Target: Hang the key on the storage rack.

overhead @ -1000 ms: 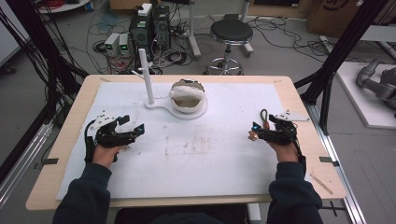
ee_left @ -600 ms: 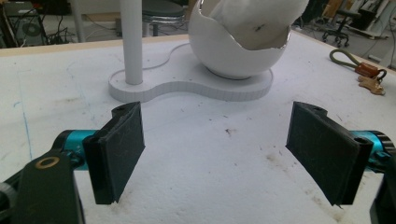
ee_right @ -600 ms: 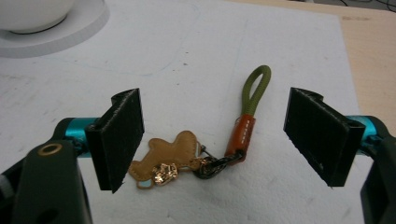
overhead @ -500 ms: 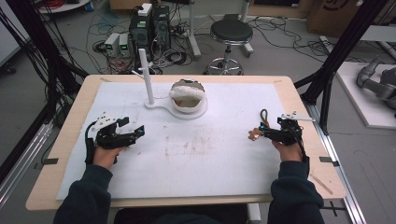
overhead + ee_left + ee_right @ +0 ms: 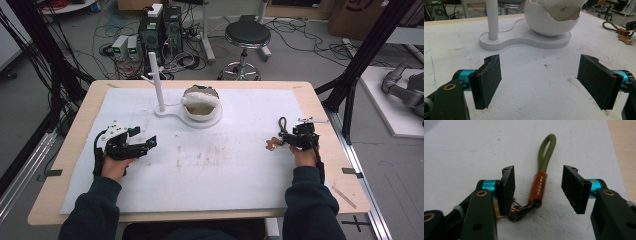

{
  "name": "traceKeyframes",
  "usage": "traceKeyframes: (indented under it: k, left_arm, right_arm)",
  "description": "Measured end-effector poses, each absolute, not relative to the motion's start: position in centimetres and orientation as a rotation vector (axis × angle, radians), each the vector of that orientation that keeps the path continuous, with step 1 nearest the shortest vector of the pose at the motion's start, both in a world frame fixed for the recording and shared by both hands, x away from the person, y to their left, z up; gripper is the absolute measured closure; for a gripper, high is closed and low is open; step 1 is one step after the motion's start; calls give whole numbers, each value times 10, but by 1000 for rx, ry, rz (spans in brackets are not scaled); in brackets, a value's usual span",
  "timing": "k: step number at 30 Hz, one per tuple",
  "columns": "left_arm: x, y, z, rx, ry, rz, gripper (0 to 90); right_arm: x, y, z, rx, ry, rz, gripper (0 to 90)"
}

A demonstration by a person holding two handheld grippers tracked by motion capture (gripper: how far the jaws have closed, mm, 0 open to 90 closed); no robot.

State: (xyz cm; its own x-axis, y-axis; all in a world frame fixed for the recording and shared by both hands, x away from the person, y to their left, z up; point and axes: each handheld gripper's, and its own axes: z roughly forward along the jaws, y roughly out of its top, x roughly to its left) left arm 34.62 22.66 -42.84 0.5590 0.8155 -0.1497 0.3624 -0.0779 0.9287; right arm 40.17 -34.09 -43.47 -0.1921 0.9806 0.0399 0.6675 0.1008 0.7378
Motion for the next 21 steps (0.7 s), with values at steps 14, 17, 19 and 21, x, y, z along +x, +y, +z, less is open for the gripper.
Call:
traceKeyframes:
  k: [14,17,19,21]
  left_arm:
    - [347,227,-430,1686,1009,496,195]
    - [347,228,-430,1687,1013,498,195]
    - [347,229,-430,1676,1014,500,196]
    - [346,231,-428,1654,1010,519,205]
  right_arm:
    - [403,-333,-442,1545,2071,776,771]
    - [401,-329,-440,1505,2094,801,773]
    - [398,-325,-434,1459,2082,887,774]
    - [393,-321,-426,1404,2067,969,774]
